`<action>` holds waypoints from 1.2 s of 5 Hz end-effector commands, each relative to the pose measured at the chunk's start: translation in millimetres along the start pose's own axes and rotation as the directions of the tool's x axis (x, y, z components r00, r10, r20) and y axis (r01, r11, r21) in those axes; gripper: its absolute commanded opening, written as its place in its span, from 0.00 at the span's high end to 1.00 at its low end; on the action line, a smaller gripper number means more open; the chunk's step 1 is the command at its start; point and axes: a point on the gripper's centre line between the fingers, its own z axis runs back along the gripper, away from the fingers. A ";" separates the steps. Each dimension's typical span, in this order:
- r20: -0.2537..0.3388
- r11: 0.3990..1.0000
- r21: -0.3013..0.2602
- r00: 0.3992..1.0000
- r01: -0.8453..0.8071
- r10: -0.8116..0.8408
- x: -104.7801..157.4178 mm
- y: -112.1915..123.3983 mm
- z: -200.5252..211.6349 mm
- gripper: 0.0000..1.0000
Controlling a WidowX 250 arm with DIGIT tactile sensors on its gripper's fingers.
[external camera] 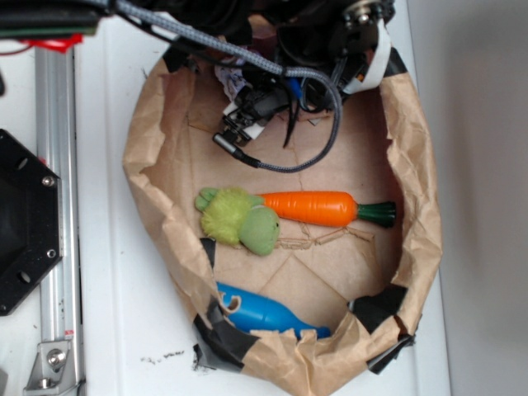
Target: Grab the white paper.
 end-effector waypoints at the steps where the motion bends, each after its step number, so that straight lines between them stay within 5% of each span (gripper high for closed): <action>1: -0.075 0.999 0.039 0.997 -0.032 0.035 -17.6 3.2 -18.4 0.00; 2: -0.111 1.000 -0.014 0.994 -0.016 0.014 -24.8 -2.8 -25.6 1.00; 5: -0.045 1.000 0.021 0.999 0.005 -0.004 -5.8 -10.3 0.6 1.00; 6: 0.056 1.000 -0.009 0.998 0.011 -0.011 30.7 -37.7 41.1 1.00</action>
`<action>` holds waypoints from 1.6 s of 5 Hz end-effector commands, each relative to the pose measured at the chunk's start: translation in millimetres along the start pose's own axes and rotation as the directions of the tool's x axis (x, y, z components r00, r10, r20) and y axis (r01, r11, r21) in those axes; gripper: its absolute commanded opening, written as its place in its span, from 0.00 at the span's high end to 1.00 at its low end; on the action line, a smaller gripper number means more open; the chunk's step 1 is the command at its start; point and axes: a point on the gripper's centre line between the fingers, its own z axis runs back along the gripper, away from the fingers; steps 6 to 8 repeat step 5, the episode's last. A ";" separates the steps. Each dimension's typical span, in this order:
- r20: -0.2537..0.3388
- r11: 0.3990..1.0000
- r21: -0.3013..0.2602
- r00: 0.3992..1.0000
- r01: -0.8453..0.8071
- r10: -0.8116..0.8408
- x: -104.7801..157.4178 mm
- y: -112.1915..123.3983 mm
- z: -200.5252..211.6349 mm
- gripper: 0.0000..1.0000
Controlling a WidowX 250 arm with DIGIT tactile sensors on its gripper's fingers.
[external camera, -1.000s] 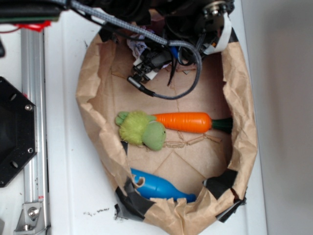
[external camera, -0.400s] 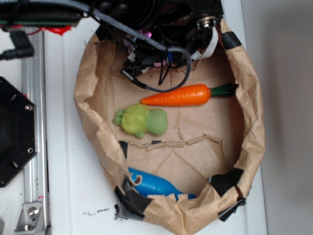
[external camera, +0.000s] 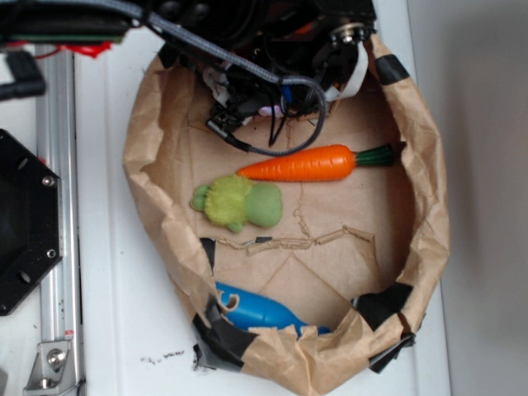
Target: Grab the white paper.
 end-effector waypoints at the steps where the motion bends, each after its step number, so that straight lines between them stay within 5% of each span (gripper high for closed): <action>1: 0.309 0.999 -0.007 0.951 -0.032 0.032 74.6 -50.1 119.8 1.00; 2: 0.373 0.997 -0.021 0.925 -0.071 0.074 92.5 -67.1 142.5 1.00; 4: 0.483 0.973 -0.142 0.846 -0.180 0.227 81.4 -81.8 151.2 1.00; 8: 0.485 0.966 -0.140 0.836 -0.217 0.258 78.4 -83.6 152.0 1.00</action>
